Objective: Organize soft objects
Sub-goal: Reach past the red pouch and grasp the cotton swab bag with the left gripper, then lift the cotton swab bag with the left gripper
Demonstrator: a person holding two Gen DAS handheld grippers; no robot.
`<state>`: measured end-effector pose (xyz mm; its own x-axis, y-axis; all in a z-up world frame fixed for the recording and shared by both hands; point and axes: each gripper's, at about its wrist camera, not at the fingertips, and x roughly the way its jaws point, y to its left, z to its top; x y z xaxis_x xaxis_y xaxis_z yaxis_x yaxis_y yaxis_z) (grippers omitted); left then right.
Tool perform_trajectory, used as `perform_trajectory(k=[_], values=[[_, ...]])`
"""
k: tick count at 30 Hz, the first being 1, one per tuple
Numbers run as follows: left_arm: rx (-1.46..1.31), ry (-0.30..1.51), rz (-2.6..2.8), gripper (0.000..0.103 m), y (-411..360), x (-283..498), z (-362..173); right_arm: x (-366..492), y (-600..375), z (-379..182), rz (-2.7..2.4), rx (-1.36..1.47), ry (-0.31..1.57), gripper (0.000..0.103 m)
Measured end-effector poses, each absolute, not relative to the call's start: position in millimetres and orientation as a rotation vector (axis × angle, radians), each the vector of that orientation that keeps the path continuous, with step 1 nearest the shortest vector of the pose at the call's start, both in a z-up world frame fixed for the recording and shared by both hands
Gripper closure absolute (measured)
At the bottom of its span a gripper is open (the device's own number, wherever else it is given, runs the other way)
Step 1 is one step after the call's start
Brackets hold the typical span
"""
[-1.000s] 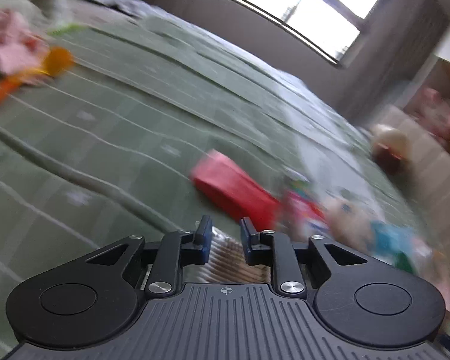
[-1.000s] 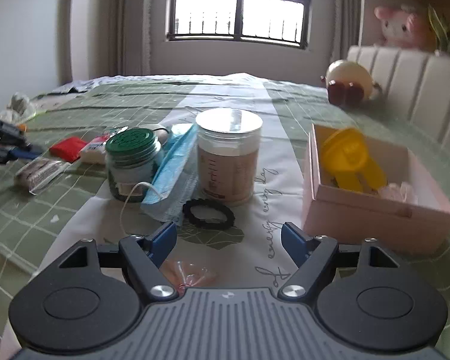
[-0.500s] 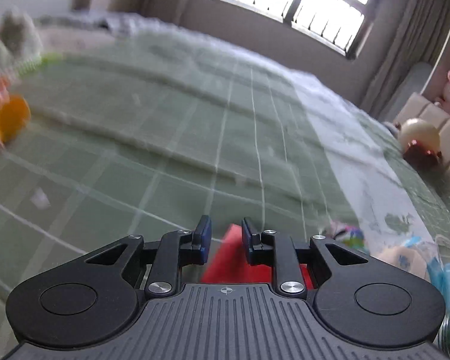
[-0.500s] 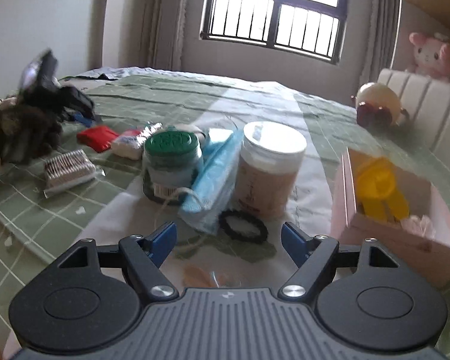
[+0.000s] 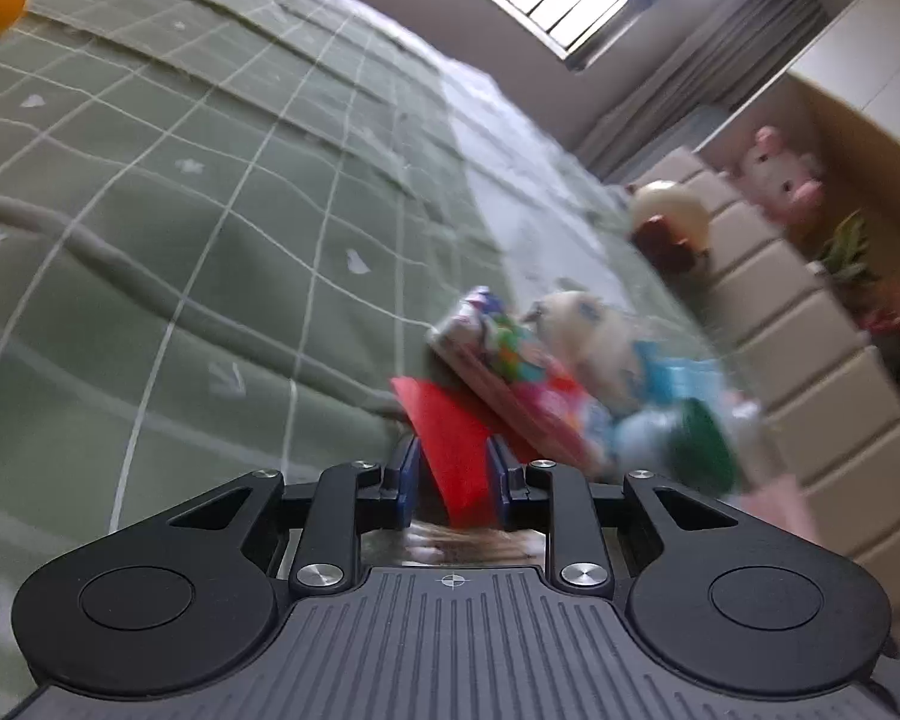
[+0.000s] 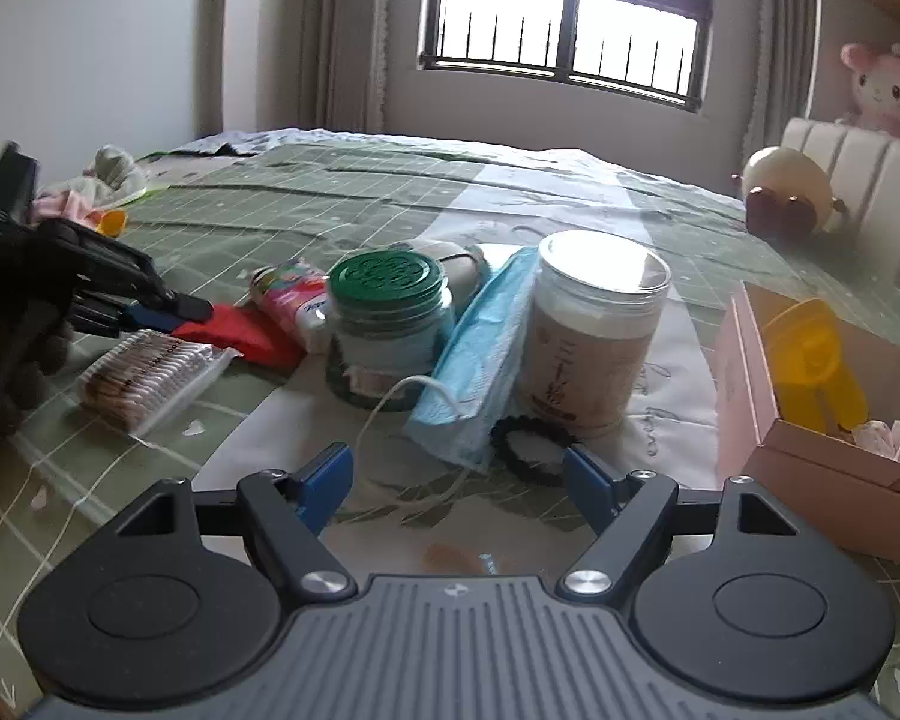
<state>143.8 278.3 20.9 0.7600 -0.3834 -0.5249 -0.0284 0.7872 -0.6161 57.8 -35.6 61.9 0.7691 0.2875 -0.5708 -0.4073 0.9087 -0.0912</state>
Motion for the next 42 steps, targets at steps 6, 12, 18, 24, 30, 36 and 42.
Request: perform_trajectory(k=[6,12,18,24,30,36,42], values=[[-0.601,0.61,-0.076,0.077,272.3,93.4,32.6,53.8,-50.5,59.7,0.346,-0.209,0.592,0.025],[-0.676,0.679,-0.25,0.075,226.4,79.7,14.6,59.3,-79.9,57.4,0.262,-0.153,0.613,0.025],[-0.215,0.614,-0.392,0.074,147.9,70.6,55.7,58.2,-99.6,53.0,0.218,-0.141,0.616,0.025],[0.053,0.685,-0.335,0.074,111.9,99.3,53.4,66.6,-108.6,29.0,0.193,-0.093,0.677,0.025],[0.158,0.754,-0.375,0.045,83.2,105.2,44.2,65.3,-115.5,25.1,0.22,-0.067,0.675,0.02],[0.189,0.754,-0.37,0.036,69.2,107.5,41.5,64.5,-115.7,24.6,0.227,-0.064,0.671,0.018],[0.168,0.73,-0.362,0.038,71.2,109.1,45.4,64.1,-114.8,24.1,0.226,-0.068,0.671,0.017]])
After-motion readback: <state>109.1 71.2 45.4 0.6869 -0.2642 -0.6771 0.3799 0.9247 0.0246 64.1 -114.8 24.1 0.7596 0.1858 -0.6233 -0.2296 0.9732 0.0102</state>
